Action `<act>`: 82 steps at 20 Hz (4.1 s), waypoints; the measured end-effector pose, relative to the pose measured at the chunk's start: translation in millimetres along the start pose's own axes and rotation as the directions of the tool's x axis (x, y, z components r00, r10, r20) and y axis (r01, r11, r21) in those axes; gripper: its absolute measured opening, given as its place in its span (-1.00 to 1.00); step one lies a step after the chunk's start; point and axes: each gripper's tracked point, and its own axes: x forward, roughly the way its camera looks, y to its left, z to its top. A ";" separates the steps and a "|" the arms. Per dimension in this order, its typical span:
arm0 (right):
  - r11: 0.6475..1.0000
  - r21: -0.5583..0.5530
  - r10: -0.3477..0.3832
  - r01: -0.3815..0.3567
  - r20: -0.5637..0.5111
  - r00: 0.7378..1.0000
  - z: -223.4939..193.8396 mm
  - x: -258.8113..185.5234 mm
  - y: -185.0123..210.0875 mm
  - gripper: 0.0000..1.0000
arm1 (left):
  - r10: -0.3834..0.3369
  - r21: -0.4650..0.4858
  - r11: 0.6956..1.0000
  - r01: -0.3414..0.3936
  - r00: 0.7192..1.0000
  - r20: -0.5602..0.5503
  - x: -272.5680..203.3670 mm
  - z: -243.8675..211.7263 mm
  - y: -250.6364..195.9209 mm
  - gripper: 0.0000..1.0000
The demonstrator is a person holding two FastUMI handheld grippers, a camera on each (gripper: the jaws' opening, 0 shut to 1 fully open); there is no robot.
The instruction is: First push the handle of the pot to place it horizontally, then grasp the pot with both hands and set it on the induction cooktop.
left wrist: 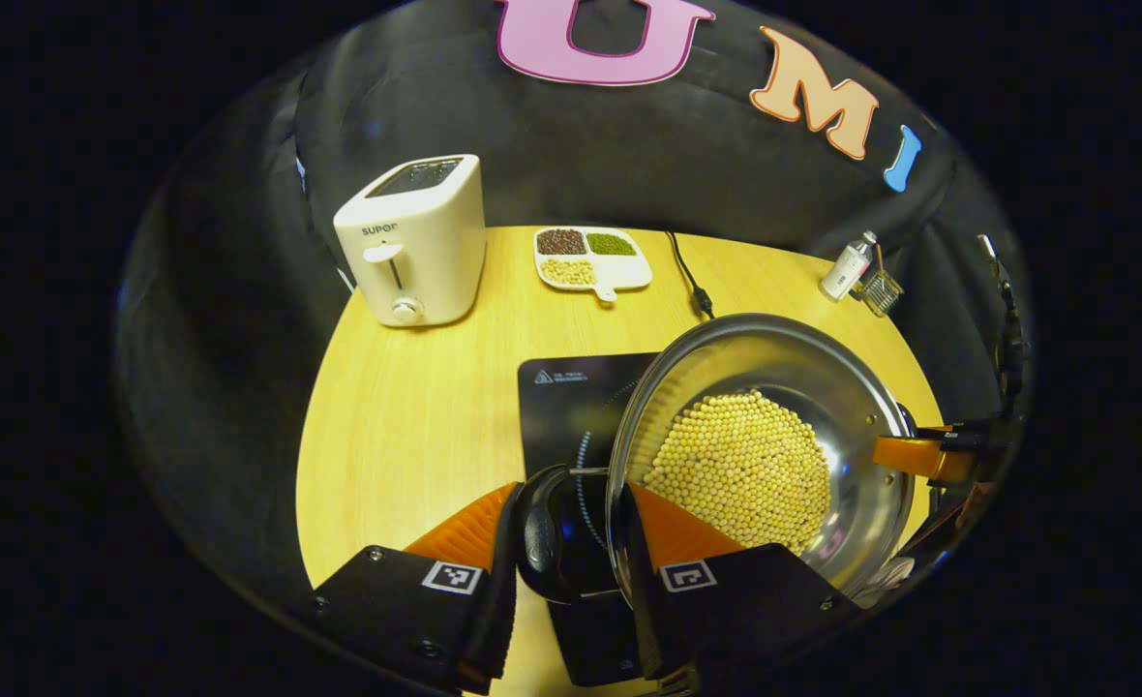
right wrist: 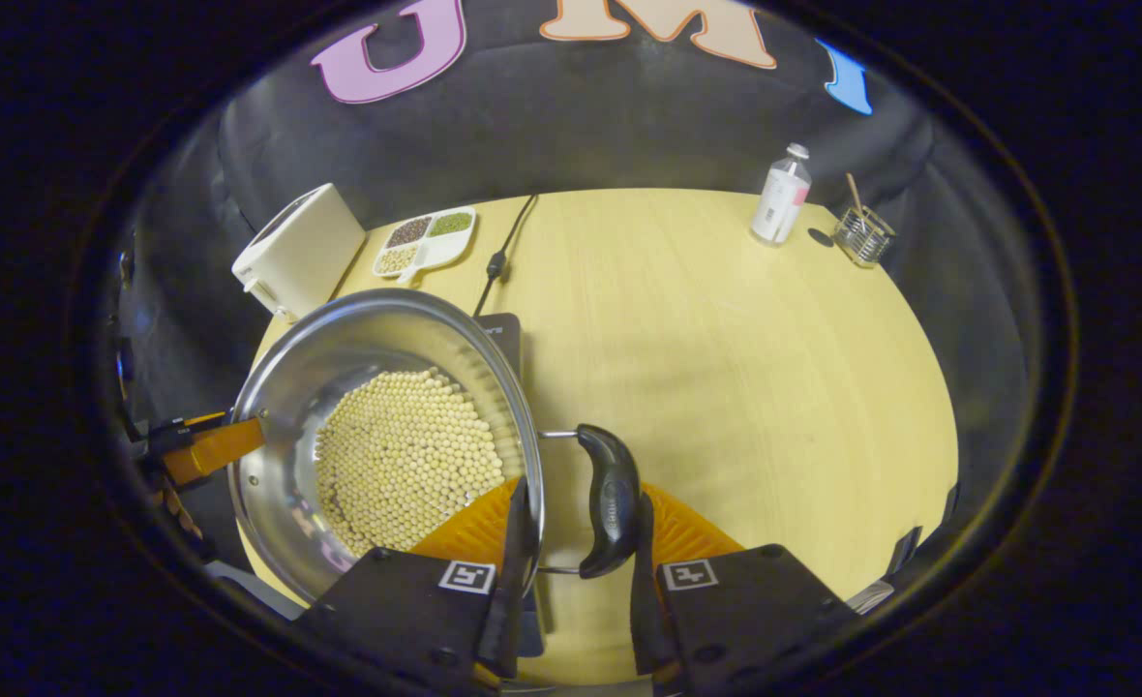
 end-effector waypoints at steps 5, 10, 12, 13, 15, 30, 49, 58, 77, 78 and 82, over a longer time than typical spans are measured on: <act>1.000 0.009 -0.012 0.012 -0.001 1.000 7.3 8.7 13.3 -0.05 | 0.009 0.033 0.999 -0.009 1.000 0.020 6.8 9.2 12.0 0.07; 1.000 -0.013 -0.017 0.017 0.021 1.000 8.7 10.3 17.2 -0.14 | 0.016 0.026 1.000 -0.016 0.999 0.028 7.5 10.6 13.8 0.09; 1.000 -0.015 -0.013 0.014 0.027 1.000 7.4 10.8 16.3 -0.06 | 0.023 0.028 0.999 -0.024 0.999 0.023 7.6 12.3 13.7 0.10; 1.000 -0.010 -0.011 0.012 0.027 1.000 7.3 10.5 16.1 -0.01 | 0.030 0.034 0.999 -0.030 0.999 0.016 8.4 11.4 12.5 0.12; 1.000 -0.003 -0.002 0.002 0.028 1.000 7.8 11.1 16.6 -0.06 | 0.049 0.044 0.998 -0.049 0.999 -0.003 10.2 10.9 13.6 0.16; 0.977 0.067 0.201 -0.201 0.002 0.980 5.7 12.5 21.4 -0.06 | 0.113 0.083 0.991 -0.109 0.992 -0.051 6.8 11.9 14.0 0.26; 0.899 0.071 0.416 -0.431 0.163 0.895 16.0 -52.7 -40.8 0.87 | 0.226 0.153 0.958 -0.242 0.967 0.114 -103.7 32.0 -94.2 0.82; 0.943 0.040 0.297 -0.331 0.355 0.886 8.4 -137.6 -104.4 0.86 | 0.043 0.099 0.991 -0.091 0.914 0.404 -201.2 53.9 -202.8 0.82; 0.971 -0.173 0.235 -0.164 0.809 0.539 29.6 -448.5 -239.9 0.89 | 0.048 -0.006 0.998 -0.070 0.616 0.786 -413.1 66.5 -363.7 0.81; 0.972 -0.161 0.228 -0.170 0.816 0.532 30.4 -450.2 -258.8 0.89 | 0.065 -0.026 0.997 -0.072 0.617 0.784 -412.4 67.3 -375.9 0.72; 0.963 -0.098 0.219 -0.251 0.827 0.518 27.8 -444.6 -312.3 0.87 | 0.161 -0.136 0.987 -0.087 0.571 0.805 -426.4 71.1 -398.8 0.80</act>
